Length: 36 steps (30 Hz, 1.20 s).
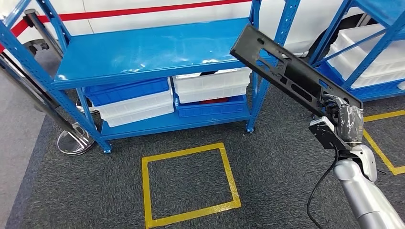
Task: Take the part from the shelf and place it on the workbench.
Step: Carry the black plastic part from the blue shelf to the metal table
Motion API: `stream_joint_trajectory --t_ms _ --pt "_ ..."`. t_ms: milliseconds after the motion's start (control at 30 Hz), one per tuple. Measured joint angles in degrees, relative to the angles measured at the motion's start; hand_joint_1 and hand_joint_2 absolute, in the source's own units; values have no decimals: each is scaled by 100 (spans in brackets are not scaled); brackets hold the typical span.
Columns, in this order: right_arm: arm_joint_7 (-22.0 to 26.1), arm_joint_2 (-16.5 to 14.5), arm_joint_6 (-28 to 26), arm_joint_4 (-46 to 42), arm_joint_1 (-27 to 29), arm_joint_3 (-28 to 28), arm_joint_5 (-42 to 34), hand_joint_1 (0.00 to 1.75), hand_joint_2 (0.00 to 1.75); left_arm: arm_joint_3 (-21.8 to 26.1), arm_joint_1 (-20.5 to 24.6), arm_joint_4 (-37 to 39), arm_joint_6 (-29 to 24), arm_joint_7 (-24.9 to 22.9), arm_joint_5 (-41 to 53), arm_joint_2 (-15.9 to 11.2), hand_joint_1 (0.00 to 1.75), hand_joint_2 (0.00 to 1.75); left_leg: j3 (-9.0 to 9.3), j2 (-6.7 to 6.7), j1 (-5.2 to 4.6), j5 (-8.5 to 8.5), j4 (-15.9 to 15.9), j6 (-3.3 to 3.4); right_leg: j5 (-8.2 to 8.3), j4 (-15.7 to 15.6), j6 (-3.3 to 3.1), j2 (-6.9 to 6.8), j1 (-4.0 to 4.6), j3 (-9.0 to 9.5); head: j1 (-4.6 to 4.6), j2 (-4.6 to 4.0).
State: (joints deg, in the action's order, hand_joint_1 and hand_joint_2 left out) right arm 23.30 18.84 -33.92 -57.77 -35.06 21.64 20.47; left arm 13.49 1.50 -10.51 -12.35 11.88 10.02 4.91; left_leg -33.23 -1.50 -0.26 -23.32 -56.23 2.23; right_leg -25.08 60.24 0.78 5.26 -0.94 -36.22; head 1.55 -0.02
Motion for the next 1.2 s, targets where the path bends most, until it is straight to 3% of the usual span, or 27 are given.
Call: stream_joint_trajectory --t_ms 67,133,167,200,267,300,367,433,467,533,600,633,667,700,733,800,867,933,967,1000,1033,1100,1167,1200 --pt "18 -8 4 -22 11 -74 15 175 175 0 -7 0 11 6 14 1 0 175 48 155 10 39 104 -8 -313 532 60 -354 3 -262 -1 0" --pt "21 -16 9 -39 45 -137 10 175 175 0 -14 0 34 7 17 3 0 175 41 310 18 28 101 -17 -580 1163 127 -474 -41 -573 -1 0" --pt "23 -16 12 -50 77 -162 9 175 175 0 -16 0 50 7 19 4 0 175 36 384 26 16 88 -32 -576 1268 159 -494 -65 -621 -1 0" --pt "25 -15 12 -70 108 -190 8 175 175 -1 -15 0 69 8 21 5 0 175 30 458 38 -1 64 -52 -467 1147 188 -521 -85 -550 0 0" --pt "32 -12 11 -127 141 -249 6 175 175 -3 -12 0 104 9 27 4 0 175 14 598 55 -57 -21 -117 -150 456 218 -719 -103 -168 0 0" --pt "36 -10 11 -163 146 -279 3 175 175 -5 -10 0 115 9 31 3 0 175 5 661 46 -94 -79 -158 -35 134 193 -846 -96 3 2 0" --pt "41 -3 10 -224 165 -326 -1 175 175 -14 -7 0 133 7 50 -1 0 175 4 772 16 -146 -144 -234 10 -115 86 -964 -63 122 3 0" --pt "45 8 7 -273 206 -355 1 175 175 -33 -1 0 149 2 73 0 0 175 27 894 10 -170 -149 -295 33 -103 -18 -816 -51 95 4 0" --pt "48 13 0 -298 227 -366 8 175 175 -44 4 0 154 -2 80 -1 0 175 25 864 24 -218 -184 -328 49 -112 -59 -749 -58 86 6 0" --pt "49 0 -31 -361 248 -378 39 175 175 -58 -2 0 162 -14 83 -1 0 175 -109 593 65 -483 -537 -378 82 -129 -139 -622 -77 70 10 0" --pt "42 -46 -82 -421 273 -383 98 175 175 -64 -19 1 174 -35 83 0 0 175 -432 284 89 -885 -1303 -396 103 -129 -187 -483 -66 45 12 0" --pt "37 -72 -104 -450 299 -383 130 175 175 -66 -28 2 182 -44 83 1 0 175 -584 226 90 -1012 -1651 -396 110 -128 -198 -402 -52 35 12 0" --pt "32 -89 -121 -483 337 -383 163 175 175 -67 -36 2 192 -49 83 1 0 175 -665 199 89 -1035 -1829 -387 115 -125 -205 -316 -36 30 13 0" --pt "26 -98 -133 -527 383 -384 191 175 175 -68 -42 2 203 -49 86 1 0 175 -642 182 87 -944 -1780 -367 118 -122 -207 -231 -19 29 13 0" --pt "19 -100 -139 -581 433 -389 209 175 175 -69 -45 2 219 -50 95 0 0 175 -514 146 84 -760 -1503 -332 120 -119 -206 -150 -5 33 13 0" --pt "6 -99 -160 -705 518 -414 227 175 175 -74 -54 3 258 -48 123 -11 0 175 -146 -122 84 -397 -698 -226 130 -113 -186 -4 13 29 11 0" --pt "-7 -91 -187 -815 581 -455 228 175 175 -84 -60 4 298 -44 149 -25 0 175 53 -336 75 -277 -255 -157 158 -112 -128 127 -14 -7 11 0" --pt "-19 -53 -204 -906 648 -504 228 175 175 -95 -51 4 326 -41 165 -29 0 175 83 -265 60 -269 -190 -137 202 -141 -36 262 -52 -41 16 0" --pt "-21 -21 -208 -950 689 -530 228 175 175 -98 -43 4 334 -42 173 -30 0 175 104 -195 64 -238 -139 -125 208 -140 -4 239 -57 -52 16 0" --pt "-22 24 -209 -994 720 -559 225 175 175 -101 -39 4 340 -43 182 -32 0 175 132 -121 72 -202 -76 -103 165 -86 23 107 -47 -88 16 0" --pt "-22 64 -210 -1035 734 -589 220 175 175 -103 -40 4 344 -45 191 -32 0 175 155 -41 80 -166 -13 -80 58 66 44 -76 -34 -167 15 0" --pt "-29 111 -209 -1090 742 -644 205 175 175 -105 -52 4 346 -53 206 -34 0 175 167 115 70 -141 29 -52 -301 682 81 -428 -34 -470 10 0" --pt "-35 119 -207 -1115 771 -670 196 175 175 -110 -63 4 350 -69 220 -36 0 175 156 282 64 -151 16 -52 -517 1248 130 -495 -56 -732 9 0" --pt "-35 125 -204 -1124 790 -673 193 175 175 -118 -64 4 353 -81 228 -35 0 175 149 364 64 -162 2 -60 -474 1269 151 -508 -68 -726 10 0"
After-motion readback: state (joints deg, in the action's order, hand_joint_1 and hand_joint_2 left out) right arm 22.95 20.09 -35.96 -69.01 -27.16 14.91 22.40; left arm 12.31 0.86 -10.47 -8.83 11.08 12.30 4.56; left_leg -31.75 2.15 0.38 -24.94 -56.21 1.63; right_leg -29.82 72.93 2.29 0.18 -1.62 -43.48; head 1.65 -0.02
